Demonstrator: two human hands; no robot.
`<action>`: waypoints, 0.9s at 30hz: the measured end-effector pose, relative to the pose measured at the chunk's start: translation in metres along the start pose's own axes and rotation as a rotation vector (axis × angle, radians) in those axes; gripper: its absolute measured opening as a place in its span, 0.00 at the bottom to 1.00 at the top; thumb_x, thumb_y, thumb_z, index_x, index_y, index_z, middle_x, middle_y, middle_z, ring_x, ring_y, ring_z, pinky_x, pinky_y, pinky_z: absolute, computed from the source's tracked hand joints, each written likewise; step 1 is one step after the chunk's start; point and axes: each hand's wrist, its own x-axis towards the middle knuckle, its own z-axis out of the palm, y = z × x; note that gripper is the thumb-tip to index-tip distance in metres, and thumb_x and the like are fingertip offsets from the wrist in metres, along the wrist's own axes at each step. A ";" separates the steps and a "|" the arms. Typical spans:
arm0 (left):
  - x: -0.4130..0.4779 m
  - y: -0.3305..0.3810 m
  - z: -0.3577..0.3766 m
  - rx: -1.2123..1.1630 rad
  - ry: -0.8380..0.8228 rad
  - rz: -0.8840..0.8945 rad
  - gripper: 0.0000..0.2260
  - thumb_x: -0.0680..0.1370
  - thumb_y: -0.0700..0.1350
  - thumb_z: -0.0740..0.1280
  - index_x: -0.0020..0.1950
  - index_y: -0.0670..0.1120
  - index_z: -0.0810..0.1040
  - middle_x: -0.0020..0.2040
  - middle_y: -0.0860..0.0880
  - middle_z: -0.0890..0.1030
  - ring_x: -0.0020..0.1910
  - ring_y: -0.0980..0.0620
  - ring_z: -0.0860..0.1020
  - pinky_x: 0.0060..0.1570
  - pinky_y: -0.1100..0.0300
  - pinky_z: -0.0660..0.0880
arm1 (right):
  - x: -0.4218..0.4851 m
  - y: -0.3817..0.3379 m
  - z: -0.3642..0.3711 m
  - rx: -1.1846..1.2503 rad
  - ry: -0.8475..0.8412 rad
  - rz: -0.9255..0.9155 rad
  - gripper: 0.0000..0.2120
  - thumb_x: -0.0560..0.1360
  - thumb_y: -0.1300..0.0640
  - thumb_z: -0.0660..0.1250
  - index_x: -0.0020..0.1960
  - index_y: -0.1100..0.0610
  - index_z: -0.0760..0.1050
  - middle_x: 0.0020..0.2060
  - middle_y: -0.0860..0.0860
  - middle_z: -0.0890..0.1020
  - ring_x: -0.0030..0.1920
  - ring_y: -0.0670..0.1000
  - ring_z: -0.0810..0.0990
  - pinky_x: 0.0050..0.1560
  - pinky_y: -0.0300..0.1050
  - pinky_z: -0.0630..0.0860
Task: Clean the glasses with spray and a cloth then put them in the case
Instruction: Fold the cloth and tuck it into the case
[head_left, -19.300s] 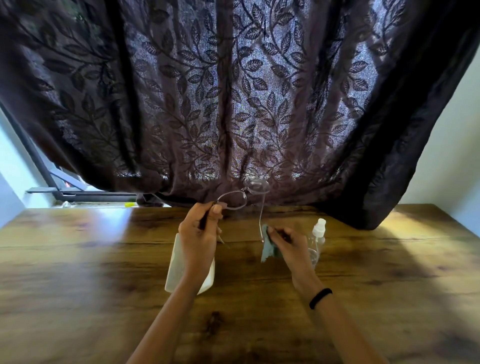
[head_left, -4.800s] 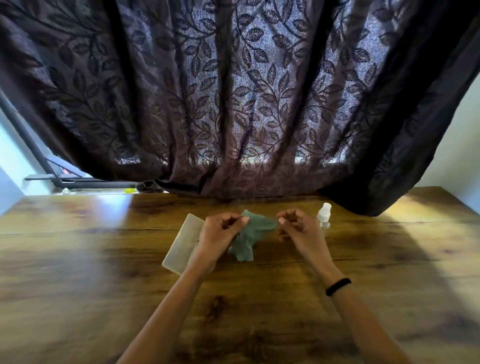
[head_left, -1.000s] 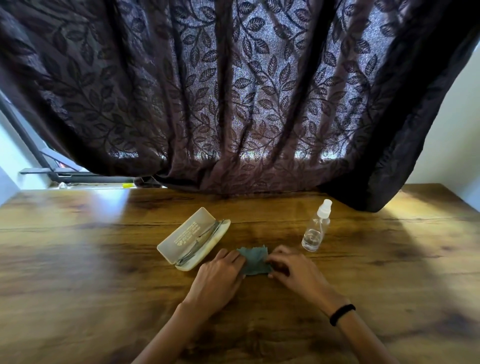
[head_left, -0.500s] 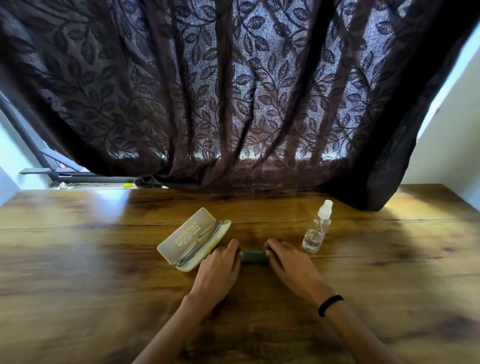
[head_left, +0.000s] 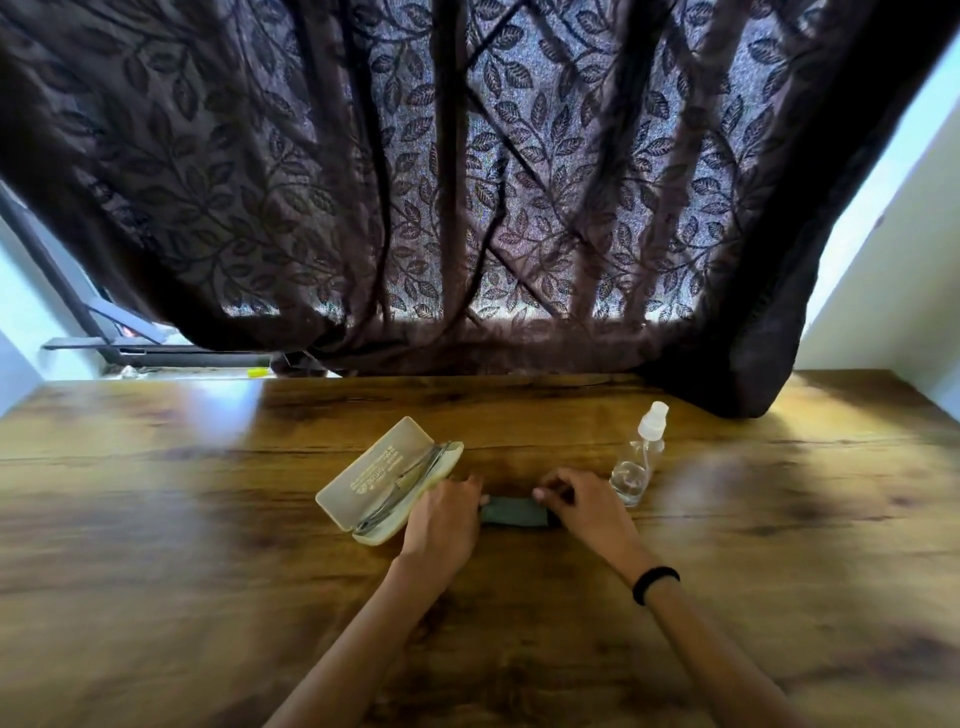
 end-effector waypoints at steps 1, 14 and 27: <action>0.000 0.000 0.000 0.002 -0.001 0.007 0.09 0.79 0.46 0.59 0.58 0.47 0.72 0.51 0.46 0.80 0.47 0.50 0.79 0.46 0.56 0.77 | 0.001 0.001 0.000 -0.003 -0.027 0.000 0.12 0.75 0.49 0.64 0.53 0.55 0.76 0.54 0.52 0.80 0.53 0.50 0.77 0.48 0.40 0.71; -0.003 0.001 0.002 -0.013 -0.028 0.034 0.14 0.76 0.45 0.64 0.61 0.47 0.72 0.60 0.45 0.72 0.52 0.46 0.77 0.51 0.51 0.76 | 0.004 -0.003 0.003 -0.110 -0.094 -0.061 0.15 0.69 0.53 0.71 0.54 0.55 0.75 0.52 0.51 0.77 0.49 0.47 0.74 0.52 0.45 0.75; 0.010 -0.001 -0.007 -0.181 -0.116 -0.005 0.06 0.72 0.45 0.70 0.47 0.48 0.76 0.50 0.50 0.78 0.47 0.52 0.75 0.47 0.60 0.71 | 0.005 -0.005 -0.006 0.105 -0.200 0.064 0.11 0.69 0.57 0.71 0.36 0.47 0.70 0.38 0.44 0.75 0.42 0.45 0.74 0.42 0.36 0.71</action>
